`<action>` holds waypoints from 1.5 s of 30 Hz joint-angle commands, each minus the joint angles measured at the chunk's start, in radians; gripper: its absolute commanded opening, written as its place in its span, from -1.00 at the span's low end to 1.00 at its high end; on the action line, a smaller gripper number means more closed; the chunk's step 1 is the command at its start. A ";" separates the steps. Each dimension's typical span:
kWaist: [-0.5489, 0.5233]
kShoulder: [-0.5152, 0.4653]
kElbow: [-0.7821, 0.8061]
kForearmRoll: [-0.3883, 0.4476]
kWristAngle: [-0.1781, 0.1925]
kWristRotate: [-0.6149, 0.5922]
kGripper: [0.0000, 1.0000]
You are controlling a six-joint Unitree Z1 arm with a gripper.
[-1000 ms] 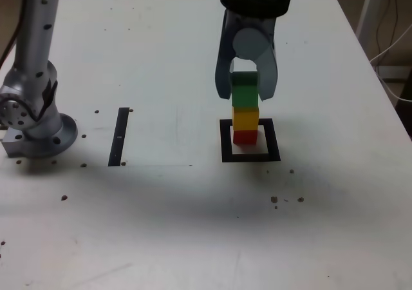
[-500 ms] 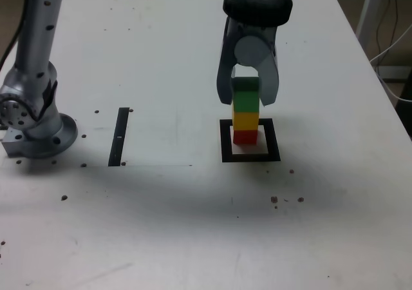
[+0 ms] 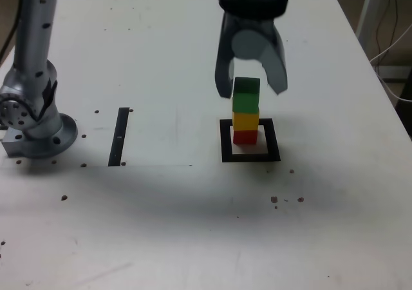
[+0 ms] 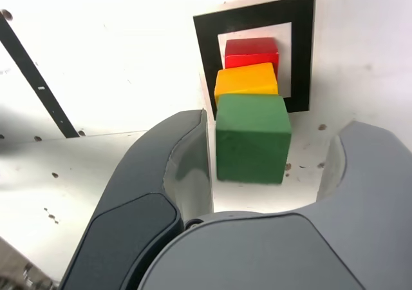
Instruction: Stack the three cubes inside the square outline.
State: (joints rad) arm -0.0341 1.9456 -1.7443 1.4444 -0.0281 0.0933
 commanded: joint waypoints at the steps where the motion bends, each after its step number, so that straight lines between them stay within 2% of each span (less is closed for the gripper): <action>1: 0.002 -0.034 0.009 -0.001 0.013 -0.004 0.99; 10: 0.005 -0.181 0.137 -0.004 0.069 -0.011 0.99; 17: 0.030 -0.333 0.368 -0.041 0.100 -0.026 0.99; 24: 0.064 -0.463 0.614 -0.139 0.096 -0.039 0.99; 32: 0.066 -0.560 0.857 -0.249 0.080 -0.062 0.99; 38: 0.066 -0.596 1.003 -0.347 0.064 -0.079 0.99; 45: 0.066 -0.572 1.057 -0.412 0.045 -0.079 0.99</action>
State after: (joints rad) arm 0.0311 1.3583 -0.6990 1.0515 0.0219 0.0157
